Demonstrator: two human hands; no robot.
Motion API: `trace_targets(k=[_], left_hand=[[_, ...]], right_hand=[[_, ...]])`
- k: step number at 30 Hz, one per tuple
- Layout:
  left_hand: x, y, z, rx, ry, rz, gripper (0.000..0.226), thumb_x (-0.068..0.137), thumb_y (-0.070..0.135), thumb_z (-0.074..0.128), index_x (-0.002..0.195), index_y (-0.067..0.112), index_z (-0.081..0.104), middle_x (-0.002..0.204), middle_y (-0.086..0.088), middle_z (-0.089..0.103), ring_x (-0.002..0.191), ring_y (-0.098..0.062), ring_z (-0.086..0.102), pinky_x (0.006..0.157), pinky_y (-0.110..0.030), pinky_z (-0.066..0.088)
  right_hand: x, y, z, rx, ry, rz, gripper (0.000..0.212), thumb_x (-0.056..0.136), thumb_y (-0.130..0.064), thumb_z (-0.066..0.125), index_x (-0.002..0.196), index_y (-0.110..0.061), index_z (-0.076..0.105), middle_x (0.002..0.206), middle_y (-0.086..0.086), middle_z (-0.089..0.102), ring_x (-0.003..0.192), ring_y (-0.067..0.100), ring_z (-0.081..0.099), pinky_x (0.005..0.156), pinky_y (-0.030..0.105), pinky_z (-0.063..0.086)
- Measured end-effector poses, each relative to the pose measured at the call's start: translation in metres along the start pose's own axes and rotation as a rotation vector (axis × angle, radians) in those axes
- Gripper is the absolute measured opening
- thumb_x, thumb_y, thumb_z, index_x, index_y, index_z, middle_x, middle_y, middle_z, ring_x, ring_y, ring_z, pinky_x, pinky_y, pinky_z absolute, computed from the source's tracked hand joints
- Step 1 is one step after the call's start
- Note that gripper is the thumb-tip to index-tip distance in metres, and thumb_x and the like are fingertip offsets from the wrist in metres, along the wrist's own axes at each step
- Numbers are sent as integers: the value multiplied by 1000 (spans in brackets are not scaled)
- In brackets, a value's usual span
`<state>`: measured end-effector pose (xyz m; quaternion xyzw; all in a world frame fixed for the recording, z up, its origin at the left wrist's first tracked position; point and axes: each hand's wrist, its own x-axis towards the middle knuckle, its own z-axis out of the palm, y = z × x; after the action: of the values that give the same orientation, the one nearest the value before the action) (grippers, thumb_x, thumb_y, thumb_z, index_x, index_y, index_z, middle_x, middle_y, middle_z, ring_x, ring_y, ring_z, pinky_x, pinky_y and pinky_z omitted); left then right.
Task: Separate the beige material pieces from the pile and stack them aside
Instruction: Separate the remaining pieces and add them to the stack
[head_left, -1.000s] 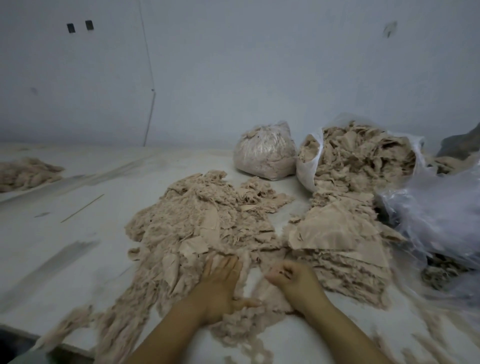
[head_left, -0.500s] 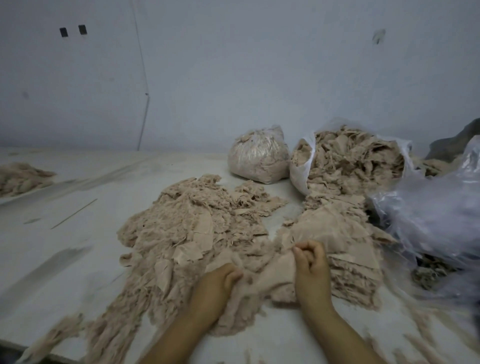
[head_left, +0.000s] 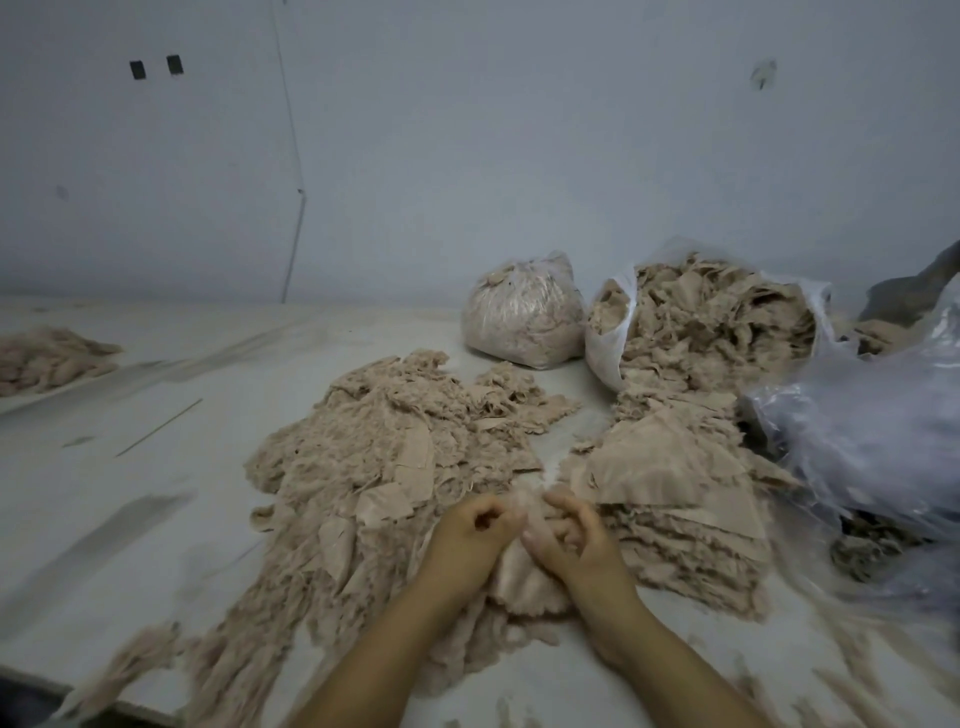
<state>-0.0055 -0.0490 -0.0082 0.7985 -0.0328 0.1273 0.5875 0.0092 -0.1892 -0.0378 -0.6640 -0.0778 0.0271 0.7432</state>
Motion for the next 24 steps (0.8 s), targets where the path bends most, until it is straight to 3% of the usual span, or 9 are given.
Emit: trace_targets(k=[2, 4, 7, 10, 15, 17, 19, 21, 24], left_hand=[[4, 4, -4, -38, 63, -33, 27, 94, 15, 55, 68, 12, 57, 61, 4, 52, 57, -8, 46, 54, -19, 38], [10, 5, -12, -86, 166, -69, 29, 96, 15, 52, 67, 12, 51, 61, 0, 46, 57, -11, 41, 52, -22, 33], [17, 1, -27, -88, 198, -89, 30, 96, 16, 51, 67, 11, 48, 62, -2, 43, 54, -10, 41, 49, -20, 32], [24, -1, -34, -104, 232, -125, 23, 97, 17, 50, 76, 8, 49, 71, -10, 44, 64, -16, 41, 55, -26, 30], [38, -6, -49, -122, 406, -234, 25, 101, 19, 41, 79, 10, 48, 77, -12, 46, 70, -19, 42, 60, -29, 31], [38, -4, -59, -20, 399, -177, 28, 101, 20, 42, 74, 11, 44, 72, -11, 43, 64, -18, 39, 56, -27, 30], [35, 4, -61, 51, 285, -88, 31, 100, 20, 44, 70, 12, 43, 69, -9, 44, 63, -18, 42, 55, -25, 33], [30, 15, -53, 17, 151, -39, 28, 99, 21, 46, 72, 12, 48, 68, -6, 49, 62, -17, 49, 54, -22, 39], [25, 25, -35, 24, 28, 58, 26, 99, 21, 47, 75, 12, 51, 65, 2, 48, 52, -1, 44, 49, -13, 36]], right_hand=[[0, 0, 4, 21, 1, 23, 15, 83, -12, 72, 96, -18, 66, 95, 20, 66, 82, 23, 62, 75, 36, 50], [2, -1, 5, 94, 55, 50, 7, 83, -7, 70, 80, -12, 68, 78, 17, 67, 68, 18, 60, 62, 27, 49], [4, -3, 1, 146, 94, 97, 4, 82, -9, 71, 82, -5, 70, 58, 6, 64, 42, 13, 51, 42, 20, 40], [5, -3, 0, 154, 116, 111, 5, 81, -7, 73, 82, -2, 71, 45, 7, 52, 34, 13, 38, 38, 18, 33], [2, 0, -1, 101, 97, 86, 6, 80, -8, 73, 75, -7, 72, 46, 10, 55, 36, 13, 41, 38, 19, 35], [1, 1, -4, 35, 71, 55, 26, 81, -27, 72, 59, -14, 69, 47, 7, 56, 40, 14, 44, 41, 20, 37], [0, 0, -2, -37, 18, 57, 47, 77, -53, 62, 51, -15, 68, 50, 6, 61, 46, 15, 54, 48, 21, 43], [-3, -2, 6, -32, -39, 91, 51, 68, -64, 57, 64, -16, 73, 66, 7, 69, 58, 14, 63, 56, 24, 50], [-5, -5, 20, 153, -115, 177, 51, 67, -55, 65, 98, -14, 70, 93, 9, 72, 82, 17, 69, 75, 32, 57]])
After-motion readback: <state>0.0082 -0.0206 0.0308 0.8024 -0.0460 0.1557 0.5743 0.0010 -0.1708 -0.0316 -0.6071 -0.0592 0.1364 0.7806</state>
